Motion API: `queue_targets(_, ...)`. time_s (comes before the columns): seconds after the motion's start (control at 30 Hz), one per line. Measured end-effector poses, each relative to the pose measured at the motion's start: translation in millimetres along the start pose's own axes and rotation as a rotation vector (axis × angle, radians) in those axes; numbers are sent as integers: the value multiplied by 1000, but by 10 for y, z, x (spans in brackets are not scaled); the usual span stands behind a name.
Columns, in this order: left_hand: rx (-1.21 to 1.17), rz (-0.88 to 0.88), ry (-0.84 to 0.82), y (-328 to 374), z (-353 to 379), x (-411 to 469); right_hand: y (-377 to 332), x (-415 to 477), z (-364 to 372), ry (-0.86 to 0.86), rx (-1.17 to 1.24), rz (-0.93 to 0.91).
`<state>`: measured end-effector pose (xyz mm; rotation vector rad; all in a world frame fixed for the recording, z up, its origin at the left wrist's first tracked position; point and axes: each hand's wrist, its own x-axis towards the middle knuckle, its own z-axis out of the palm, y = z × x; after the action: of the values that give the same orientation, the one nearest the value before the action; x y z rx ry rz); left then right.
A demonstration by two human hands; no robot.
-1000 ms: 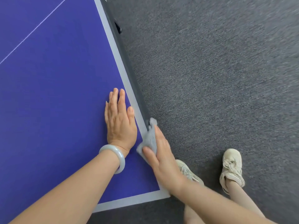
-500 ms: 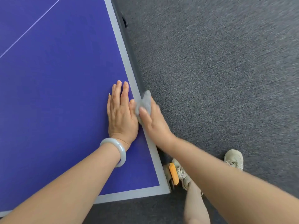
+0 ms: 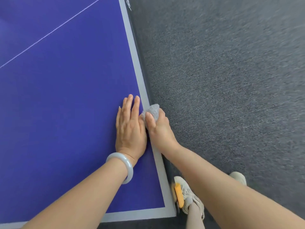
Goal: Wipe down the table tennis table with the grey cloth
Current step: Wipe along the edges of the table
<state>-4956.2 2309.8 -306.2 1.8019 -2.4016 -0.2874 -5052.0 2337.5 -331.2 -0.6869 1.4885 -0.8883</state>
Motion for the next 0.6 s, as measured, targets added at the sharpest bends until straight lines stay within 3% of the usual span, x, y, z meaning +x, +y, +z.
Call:
queue_targets(0.1, 8, -3, -6, -7, 16, -6, -209, 378, -32, -9, 63, 6)
queue_targets(0.3, 35, -8, -2, 8, 18, -8, -64, 230, -54, -43, 87, -23)
queue_targets(0.6, 88, 5, 0, -18, 22, 7, -516, 737, -56, -38, 39, 66)
